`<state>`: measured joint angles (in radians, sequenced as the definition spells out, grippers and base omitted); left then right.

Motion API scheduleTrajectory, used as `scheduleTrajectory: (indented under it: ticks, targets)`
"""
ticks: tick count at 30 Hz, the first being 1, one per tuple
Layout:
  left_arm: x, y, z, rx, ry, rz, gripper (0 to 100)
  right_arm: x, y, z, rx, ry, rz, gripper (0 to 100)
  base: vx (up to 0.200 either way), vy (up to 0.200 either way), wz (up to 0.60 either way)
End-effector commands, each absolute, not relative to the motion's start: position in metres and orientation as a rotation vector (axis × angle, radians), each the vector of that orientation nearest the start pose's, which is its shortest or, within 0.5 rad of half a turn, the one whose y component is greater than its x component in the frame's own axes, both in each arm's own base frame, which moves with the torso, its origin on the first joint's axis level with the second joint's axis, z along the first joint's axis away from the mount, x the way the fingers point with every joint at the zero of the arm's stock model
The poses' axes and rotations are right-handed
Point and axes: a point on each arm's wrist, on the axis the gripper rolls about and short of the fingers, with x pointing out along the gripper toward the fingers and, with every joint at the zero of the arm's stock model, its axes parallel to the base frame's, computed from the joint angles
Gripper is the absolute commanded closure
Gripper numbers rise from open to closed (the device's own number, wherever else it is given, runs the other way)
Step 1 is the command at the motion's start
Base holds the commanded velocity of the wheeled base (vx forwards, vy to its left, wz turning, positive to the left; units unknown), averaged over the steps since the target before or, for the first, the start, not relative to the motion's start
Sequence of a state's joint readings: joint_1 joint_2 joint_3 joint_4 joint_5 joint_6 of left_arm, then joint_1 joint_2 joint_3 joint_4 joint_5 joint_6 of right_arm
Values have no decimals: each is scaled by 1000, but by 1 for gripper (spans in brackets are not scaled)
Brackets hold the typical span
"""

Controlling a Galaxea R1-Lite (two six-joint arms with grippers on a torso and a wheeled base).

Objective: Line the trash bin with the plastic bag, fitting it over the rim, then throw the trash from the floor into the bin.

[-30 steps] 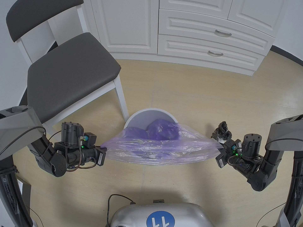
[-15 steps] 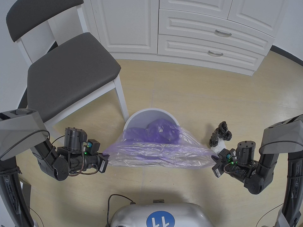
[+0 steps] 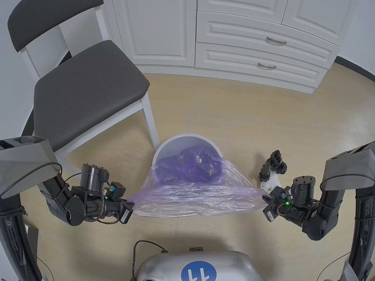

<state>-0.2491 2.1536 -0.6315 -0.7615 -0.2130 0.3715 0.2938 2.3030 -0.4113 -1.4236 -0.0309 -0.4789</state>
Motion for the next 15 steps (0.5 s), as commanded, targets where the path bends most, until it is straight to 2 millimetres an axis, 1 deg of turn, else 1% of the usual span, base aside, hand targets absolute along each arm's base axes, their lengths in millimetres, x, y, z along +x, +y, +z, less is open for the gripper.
scheduleTrajectory:
  ticks: [1, 6, 11, 15]
  targets:
    - [307, -79, 19, 356, 663, -596, 100, 295, 82, 1, -537, 371, 342, 100, 0, 0, 0]
    - [304, -74, 20, 383, 660, -615, 100, 289, 81, 7, -537, 392, 362, 100, 0, 0, 0]
    - [302, -72, 17, 407, 665, -635, 100, 284, 78, 4, -578, 419, 390, 100, 0, 0, 0]
    - [302, -72, 16, 403, 665, -642, 100, 284, 77, 3, -582, 420, 390, 100, 0, 0, 0]
